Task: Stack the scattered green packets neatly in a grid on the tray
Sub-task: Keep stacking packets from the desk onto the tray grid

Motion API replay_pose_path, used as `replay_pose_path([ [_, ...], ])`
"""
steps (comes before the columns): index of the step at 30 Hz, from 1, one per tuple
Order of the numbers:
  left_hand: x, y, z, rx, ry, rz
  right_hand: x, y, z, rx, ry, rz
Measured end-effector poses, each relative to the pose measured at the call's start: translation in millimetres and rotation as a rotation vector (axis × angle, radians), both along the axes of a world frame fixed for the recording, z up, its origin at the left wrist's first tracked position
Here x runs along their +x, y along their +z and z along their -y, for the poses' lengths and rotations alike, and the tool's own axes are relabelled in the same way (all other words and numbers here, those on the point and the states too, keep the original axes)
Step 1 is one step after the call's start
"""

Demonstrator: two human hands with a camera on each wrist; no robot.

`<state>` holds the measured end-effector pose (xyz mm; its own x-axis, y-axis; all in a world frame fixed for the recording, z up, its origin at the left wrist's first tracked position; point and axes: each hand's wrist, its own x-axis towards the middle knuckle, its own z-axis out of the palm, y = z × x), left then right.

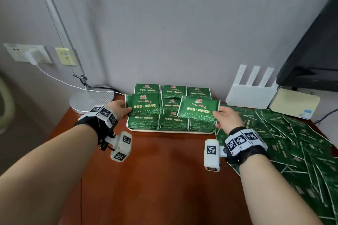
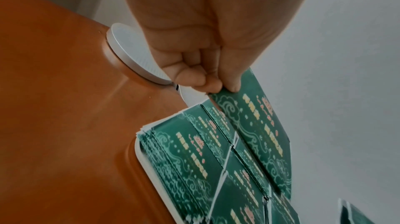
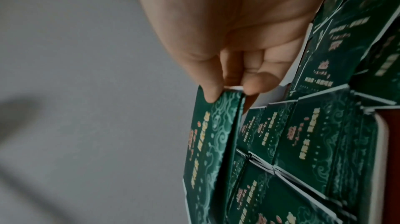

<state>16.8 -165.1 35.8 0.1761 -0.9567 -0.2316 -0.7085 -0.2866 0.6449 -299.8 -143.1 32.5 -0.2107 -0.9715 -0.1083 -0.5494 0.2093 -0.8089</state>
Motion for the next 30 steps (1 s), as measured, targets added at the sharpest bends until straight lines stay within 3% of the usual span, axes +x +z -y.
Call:
replay_pose_path([
  [8, 18, -25, 73, 0.116, 0.011, 0.1, 33, -29, 102, 0.184, 0.009, -0.119],
  [13, 27, -49, 111, 0.168, 0.021, 0.053, 48, -51, 141, 0.236, 0.049, -0.162],
  [26, 36, -78, 134, 0.149, 0.141, -0.214, 54, -84, 161, 0.131, -0.002, -0.175],
  [30, 35, -82, 136, 0.153, 0.143, -0.225, 55, -86, 164, 0.119, 0.003, -0.221],
])
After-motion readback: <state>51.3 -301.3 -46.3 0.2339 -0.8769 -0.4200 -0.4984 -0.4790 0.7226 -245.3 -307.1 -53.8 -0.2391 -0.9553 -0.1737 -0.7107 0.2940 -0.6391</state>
